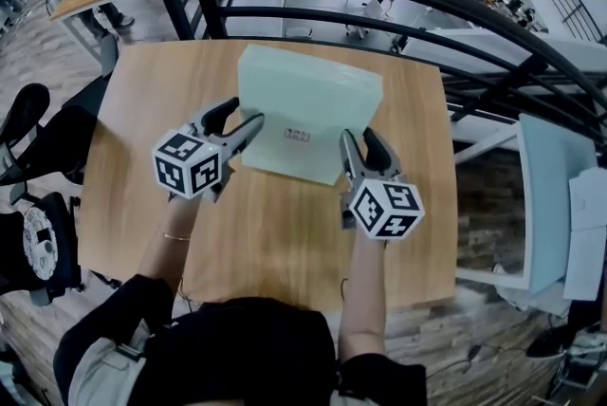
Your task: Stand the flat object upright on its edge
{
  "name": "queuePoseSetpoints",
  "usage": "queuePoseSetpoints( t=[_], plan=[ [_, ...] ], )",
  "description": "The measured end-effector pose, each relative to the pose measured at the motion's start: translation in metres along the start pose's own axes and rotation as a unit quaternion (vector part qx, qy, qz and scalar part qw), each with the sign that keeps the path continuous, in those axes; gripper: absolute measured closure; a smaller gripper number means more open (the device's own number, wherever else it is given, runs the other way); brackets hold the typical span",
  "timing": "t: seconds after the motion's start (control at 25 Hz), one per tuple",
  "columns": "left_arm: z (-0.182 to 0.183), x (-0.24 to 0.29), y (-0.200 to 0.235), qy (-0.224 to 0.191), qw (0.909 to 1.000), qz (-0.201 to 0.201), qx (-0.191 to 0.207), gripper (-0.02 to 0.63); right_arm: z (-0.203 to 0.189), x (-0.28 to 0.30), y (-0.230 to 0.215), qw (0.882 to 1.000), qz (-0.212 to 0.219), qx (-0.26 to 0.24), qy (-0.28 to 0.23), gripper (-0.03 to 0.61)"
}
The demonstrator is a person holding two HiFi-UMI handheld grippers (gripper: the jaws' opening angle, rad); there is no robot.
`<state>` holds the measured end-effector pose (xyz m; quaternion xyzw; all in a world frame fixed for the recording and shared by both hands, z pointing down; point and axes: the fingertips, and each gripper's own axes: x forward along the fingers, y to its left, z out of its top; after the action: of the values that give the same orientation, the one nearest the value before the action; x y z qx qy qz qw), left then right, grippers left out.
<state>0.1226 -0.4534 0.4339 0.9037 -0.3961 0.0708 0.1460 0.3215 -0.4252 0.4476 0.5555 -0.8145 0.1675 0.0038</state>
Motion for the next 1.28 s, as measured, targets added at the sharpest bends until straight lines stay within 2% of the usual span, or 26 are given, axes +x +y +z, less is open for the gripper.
queuePoseSetpoints(
  t=[0.16, 0.6, 1.28],
  plan=[
    [-0.007, -0.008, -0.002, -0.005, 1.0000, -0.002, -0.004, 0.354, -0.003, -0.005, 0.004, 1.000, -0.002, 0.005, -0.012, 0.397],
    [-0.019, -0.026, -0.017, 0.001, 0.9985, 0.013, 0.054, 0.356, -0.012, -0.025, 0.016, 1.000, -0.014, -0.025, -0.011, 0.396],
    [-0.036, -0.052, -0.037, -0.004, 0.9982, -0.013, 0.058, 0.356, -0.028, -0.058, 0.029, 0.999, -0.016, -0.030, -0.008, 0.396]
  ],
)
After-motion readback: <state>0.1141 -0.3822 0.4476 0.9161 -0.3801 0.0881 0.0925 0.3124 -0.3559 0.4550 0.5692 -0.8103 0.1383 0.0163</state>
